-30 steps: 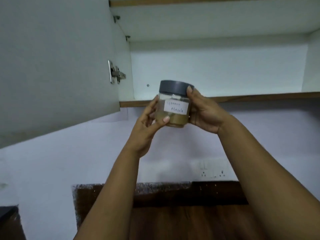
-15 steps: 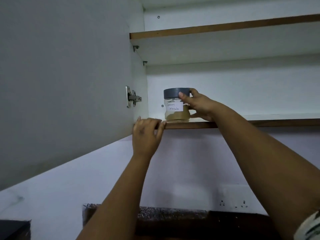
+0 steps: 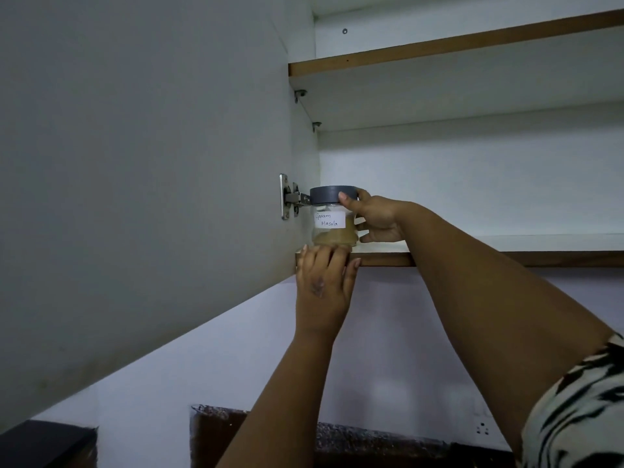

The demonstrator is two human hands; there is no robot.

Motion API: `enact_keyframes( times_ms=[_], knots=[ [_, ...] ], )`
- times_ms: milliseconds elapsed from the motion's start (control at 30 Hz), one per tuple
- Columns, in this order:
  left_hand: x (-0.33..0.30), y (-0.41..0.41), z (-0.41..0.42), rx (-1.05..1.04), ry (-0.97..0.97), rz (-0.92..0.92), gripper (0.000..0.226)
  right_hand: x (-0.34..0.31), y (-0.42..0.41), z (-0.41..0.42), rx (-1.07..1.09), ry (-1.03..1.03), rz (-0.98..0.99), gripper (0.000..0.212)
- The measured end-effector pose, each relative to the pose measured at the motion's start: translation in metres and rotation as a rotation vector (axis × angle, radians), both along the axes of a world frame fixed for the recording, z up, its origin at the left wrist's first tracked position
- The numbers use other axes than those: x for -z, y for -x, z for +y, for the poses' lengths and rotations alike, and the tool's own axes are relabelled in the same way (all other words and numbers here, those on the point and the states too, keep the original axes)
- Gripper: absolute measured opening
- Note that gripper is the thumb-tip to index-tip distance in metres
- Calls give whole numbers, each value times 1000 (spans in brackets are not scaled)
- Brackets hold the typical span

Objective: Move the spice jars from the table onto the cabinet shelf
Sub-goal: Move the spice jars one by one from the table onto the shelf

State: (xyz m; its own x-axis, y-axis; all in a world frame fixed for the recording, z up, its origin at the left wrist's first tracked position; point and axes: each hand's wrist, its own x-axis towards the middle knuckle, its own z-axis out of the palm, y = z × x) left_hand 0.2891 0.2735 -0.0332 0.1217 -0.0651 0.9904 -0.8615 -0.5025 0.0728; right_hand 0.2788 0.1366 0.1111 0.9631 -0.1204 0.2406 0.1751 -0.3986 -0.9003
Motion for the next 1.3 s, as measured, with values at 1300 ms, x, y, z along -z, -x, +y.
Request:
enact_keyframes(
  times_ms=[1300],
  knots=[
    [1,-4,-2,-76,32,12,34,-7,-34,-1,77,63,-123,68]
  ],
)
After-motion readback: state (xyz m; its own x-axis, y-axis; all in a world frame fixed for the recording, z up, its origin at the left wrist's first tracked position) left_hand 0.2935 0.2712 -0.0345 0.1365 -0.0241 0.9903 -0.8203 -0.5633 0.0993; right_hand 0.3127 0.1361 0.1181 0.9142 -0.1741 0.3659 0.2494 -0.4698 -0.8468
